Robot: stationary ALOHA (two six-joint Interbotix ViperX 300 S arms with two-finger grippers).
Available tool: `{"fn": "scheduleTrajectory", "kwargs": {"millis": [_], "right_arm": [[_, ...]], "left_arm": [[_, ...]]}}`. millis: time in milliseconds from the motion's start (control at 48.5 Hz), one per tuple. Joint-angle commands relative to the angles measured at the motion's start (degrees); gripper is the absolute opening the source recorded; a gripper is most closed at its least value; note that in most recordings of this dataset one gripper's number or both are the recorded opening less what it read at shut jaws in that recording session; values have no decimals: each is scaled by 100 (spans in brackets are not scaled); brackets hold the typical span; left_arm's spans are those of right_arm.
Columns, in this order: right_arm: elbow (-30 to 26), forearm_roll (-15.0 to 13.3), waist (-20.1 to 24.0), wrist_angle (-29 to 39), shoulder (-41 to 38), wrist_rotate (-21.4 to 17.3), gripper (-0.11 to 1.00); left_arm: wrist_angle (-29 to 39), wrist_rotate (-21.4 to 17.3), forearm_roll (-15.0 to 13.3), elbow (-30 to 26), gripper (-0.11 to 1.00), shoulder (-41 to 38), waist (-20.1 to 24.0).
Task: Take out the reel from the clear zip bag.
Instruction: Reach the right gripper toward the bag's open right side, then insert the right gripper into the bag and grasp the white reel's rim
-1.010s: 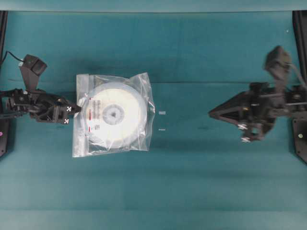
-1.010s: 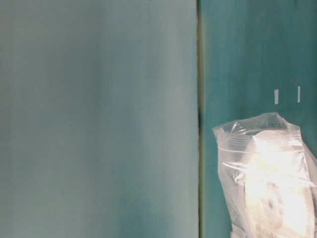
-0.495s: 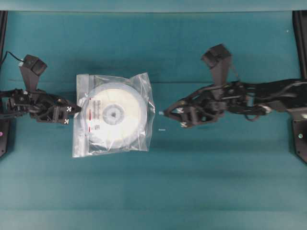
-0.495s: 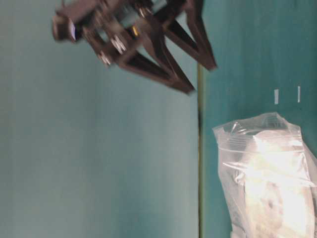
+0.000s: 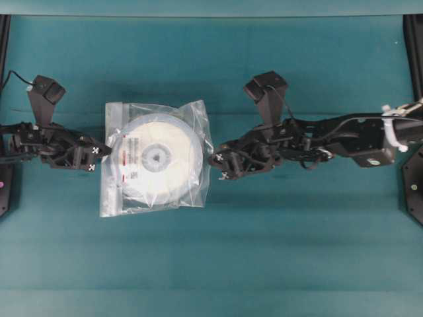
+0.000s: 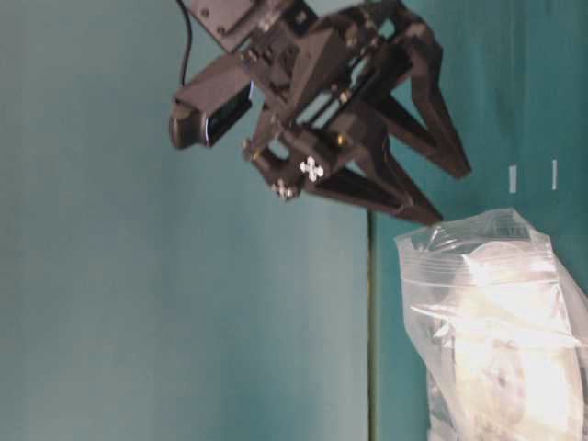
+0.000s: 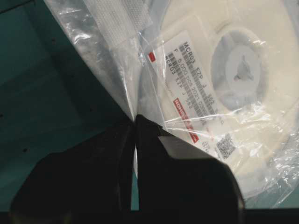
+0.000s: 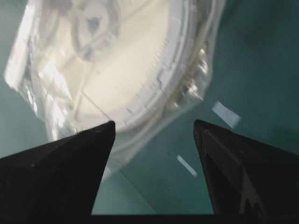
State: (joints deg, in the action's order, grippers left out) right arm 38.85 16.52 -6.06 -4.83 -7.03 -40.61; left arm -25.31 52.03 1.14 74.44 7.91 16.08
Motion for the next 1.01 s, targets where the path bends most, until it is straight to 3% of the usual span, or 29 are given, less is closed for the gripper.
{"fn": "scheduleTrajectory", "kwargs": {"millis": [0,453,989], "right_arm": [[-237,18,-44,-9,-97,-70,85],[-791,18,-88,97,-756,-79,85],[-1020,26,-132,123,-1020,-176,85]], "left_arm": [[-18,-18,18,-44,0,9,0],[-9,-26,18,-44,0,9,9],[-9,-26,18,-18,0,9,9]]}}
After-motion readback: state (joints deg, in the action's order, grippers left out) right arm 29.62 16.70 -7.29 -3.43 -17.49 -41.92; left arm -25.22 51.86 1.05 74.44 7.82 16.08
